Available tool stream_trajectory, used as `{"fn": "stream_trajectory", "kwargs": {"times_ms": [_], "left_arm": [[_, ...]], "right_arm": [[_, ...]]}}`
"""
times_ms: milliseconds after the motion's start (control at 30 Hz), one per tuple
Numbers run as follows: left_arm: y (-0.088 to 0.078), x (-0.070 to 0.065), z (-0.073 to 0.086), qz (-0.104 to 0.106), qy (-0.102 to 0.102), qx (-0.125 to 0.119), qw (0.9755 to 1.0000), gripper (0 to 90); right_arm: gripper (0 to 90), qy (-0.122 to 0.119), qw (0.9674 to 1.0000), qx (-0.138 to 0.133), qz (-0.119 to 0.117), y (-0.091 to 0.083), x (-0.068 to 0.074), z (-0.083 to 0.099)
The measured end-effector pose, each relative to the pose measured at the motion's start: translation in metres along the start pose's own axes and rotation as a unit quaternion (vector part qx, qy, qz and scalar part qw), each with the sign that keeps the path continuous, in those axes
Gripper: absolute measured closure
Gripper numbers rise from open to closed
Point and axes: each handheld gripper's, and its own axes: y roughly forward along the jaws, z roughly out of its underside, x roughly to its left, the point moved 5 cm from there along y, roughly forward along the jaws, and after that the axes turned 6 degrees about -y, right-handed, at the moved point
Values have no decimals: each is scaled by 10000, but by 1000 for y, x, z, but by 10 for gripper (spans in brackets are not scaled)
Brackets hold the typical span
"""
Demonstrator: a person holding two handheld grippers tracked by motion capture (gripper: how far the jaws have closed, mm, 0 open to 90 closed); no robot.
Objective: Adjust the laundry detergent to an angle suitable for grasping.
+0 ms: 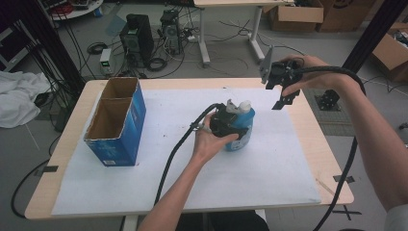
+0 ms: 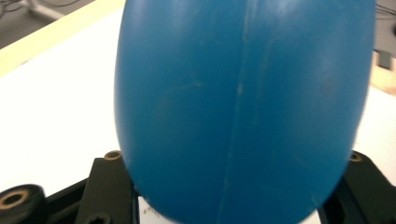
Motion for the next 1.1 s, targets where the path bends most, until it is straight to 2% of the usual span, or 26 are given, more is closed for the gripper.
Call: {"fn": "stream_trajectory", "kwargs": {"times_ms": [100,200,400,500,567,700,767,967,1100], "left_arm": [[-12,1,4,181,210,37,9996,436],[-26,2,10,347,496,166,9980,436],[-45,4,21,576,675,194,9959,437],[-53,3,33,648,823,265,9941,437],[-55,3,38,671,835,286,9938,437],[-60,1,56,793,978,414,9912,439],[-62,0,62,831,993,406,9907,438],[-71,-2,70,944,1035,348,9895,439],[-76,-4,74,983,1161,385,9876,440]], "right_arm": [[188,18,10000,-2,6,-1,0,1],[188,34,10000,-5,15,-2,1,1],[188,30,10000,14,1,-1,1,1],[188,-5,10000,22,2,0,1,-1],[188,-5,10000,16,-6,0,1,-1],[188,-19,10000,25,-9,1,1,-3],[188,-20,10000,27,-15,2,1,-3],[187,-22,10000,56,-31,4,0,-4],[187,-37,10000,70,-37,5,-1,-6]]}}
